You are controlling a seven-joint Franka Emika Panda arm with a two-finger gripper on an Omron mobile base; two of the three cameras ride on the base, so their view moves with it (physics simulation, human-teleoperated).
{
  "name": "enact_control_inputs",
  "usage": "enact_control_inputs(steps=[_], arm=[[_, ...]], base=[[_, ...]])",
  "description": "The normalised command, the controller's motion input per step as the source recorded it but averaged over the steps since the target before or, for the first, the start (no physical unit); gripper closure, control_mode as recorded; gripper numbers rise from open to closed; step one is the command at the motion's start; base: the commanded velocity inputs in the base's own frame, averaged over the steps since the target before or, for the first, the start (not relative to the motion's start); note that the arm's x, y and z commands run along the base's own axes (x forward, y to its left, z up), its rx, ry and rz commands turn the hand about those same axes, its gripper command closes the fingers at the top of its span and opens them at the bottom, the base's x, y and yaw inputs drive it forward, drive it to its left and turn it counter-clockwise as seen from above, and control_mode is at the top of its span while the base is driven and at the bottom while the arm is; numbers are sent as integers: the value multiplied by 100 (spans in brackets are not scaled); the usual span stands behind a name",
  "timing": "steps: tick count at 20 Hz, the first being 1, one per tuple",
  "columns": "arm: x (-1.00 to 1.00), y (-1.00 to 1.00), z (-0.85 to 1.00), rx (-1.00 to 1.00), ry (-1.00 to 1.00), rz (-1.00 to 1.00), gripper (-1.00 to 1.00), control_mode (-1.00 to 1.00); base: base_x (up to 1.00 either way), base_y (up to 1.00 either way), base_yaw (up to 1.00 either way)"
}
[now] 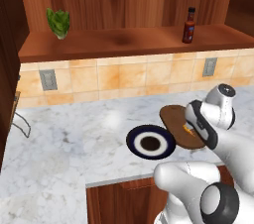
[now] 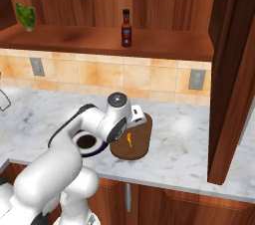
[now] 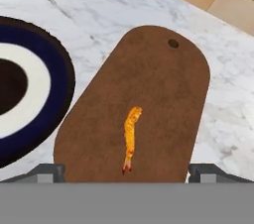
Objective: Pick the shrimp from the plate and place it on the cutting board. Then pick the condiment bottle from the cabinet and place it next to the cutting board.
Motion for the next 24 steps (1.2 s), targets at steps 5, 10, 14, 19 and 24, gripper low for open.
enact_control_inputs(steps=[5,10,14,19,24], arm=[[-9,0,26,0,-5,0,-100,-100],[0,3,28,1,-5,1,-100,-100],[0,0,22,0,-7,6,-100,-100],[0,0,11,0,-9,13,-100,-100],[0,0,5,-2,-9,17,-100,-100]], base=[[0,0,0],[0,0,0],[0,0,0],[0,0,0],[0,0,0]])
